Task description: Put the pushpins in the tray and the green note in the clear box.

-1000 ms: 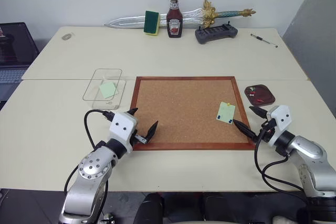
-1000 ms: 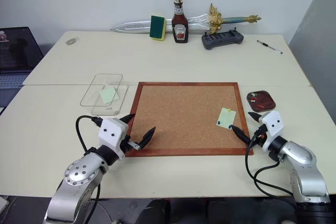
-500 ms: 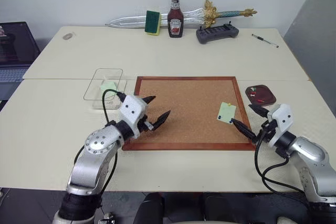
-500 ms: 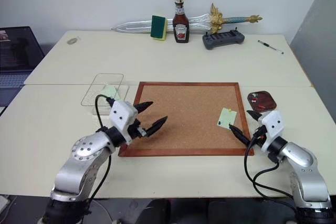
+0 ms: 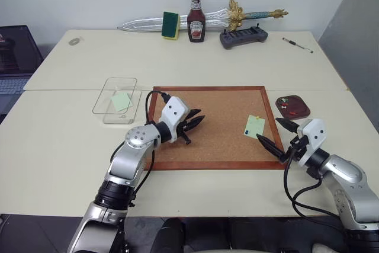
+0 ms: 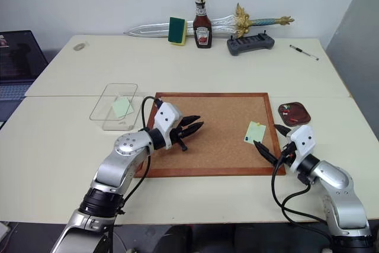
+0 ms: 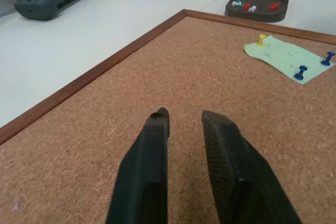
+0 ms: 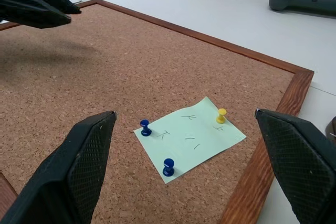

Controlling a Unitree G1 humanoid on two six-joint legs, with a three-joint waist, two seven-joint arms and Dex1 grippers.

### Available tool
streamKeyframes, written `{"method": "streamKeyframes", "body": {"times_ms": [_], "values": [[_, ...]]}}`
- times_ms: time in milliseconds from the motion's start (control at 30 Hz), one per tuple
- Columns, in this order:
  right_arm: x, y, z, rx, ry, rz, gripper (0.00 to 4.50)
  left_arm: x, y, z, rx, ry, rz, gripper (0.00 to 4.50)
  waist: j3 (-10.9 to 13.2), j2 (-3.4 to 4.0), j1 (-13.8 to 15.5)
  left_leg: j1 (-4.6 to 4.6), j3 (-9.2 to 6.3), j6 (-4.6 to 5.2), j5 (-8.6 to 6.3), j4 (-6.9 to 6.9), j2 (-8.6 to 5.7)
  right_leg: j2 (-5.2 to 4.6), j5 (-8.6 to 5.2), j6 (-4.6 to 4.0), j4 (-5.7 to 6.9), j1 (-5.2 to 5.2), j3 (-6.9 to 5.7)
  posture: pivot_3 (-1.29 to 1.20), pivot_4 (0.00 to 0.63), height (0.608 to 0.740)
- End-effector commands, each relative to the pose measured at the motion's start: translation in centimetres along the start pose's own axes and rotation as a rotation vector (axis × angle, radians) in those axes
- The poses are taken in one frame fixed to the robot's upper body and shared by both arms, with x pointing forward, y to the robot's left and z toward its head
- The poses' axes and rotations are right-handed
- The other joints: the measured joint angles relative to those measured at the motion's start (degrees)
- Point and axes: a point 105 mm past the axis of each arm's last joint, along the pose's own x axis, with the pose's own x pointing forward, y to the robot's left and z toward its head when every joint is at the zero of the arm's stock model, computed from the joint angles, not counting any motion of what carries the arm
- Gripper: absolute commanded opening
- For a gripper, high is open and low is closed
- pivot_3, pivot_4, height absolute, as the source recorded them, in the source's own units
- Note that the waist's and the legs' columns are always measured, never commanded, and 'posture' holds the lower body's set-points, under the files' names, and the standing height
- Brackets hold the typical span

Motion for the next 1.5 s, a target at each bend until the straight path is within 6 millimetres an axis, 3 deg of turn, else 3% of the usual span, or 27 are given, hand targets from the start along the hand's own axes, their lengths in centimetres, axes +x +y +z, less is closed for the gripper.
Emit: {"method": "streamKeyframes", "body": {"times_ms": [33,100,300,533,1033,1500], "values": [[0.3,0.0,1.4,-0.029,-0.048,0.001,4.50,1.2,-0.1,1.2,0.034,-0.047,-0.006,0.26,0.0,0.00,0.0,0.00,0.01,0.00,0.00,0.01,-0.01,0.00,0.00,0.00,0.00,0.00,0.00,0.00,0.150,0.740],[0.5,0.1,1.5,-0.029,-0.051,0.002,4.50,1.7,-0.3,1.1,0.022,-0.055,-0.007,0.00,0.0,0.00,0.1,-0.02,0.00,0.00,0.00,0.02,-0.02,-0.01,0.00,0.00,-0.01,0.00,0.00,0.00,0.150,0.740],[1.0,-0.1,2.0,-0.010,-0.078,-0.034,4.50,2.6,-0.3,0.1,-0.061,-0.064,0.004,0.00,0.0,0.00,-0.1,0.00,-0.01,0.00,0.00,0.02,0.00,0.00,0.00,0.00,0.01,-0.01,-0.01,0.00,0.150,0.740],[2.3,-1.6,1.8,0.024,-0.005,-0.060,4.50,2.5,-1.0,-3.0,-0.116,-0.011,-0.016,0.00,0.0,0.01,-0.1,0.02,-0.02,0.00,0.00,0.03,-0.01,0.00,0.00,0.00,0.03,0.00,0.00,0.00,0.150,0.740],[5.4,-4.3,0.3,-0.019,0.152,0.019,4.50,3.0,-1.7,-3.2,-0.101,-0.009,-0.042,0.00,0.0,0.06,-0.1,0.02,-0.01,0.01,0.01,0.08,-0.04,-0.02,0.01,0.01,0.03,0.01,0.00,0.00,0.150,0.740],[6.3,-5.4,-0.5,-0.078,0.193,0.029,1.89,3.0,-1.8,-3.3,-0.101,-0.005,-0.045,0.00,0.0,0.06,-0.1,0.00,0.00,0.01,0.01,0.13,-0.06,-0.04,0.01,0.01,0.03,0.02,-0.01,0.00,0.150,0.740]]}}
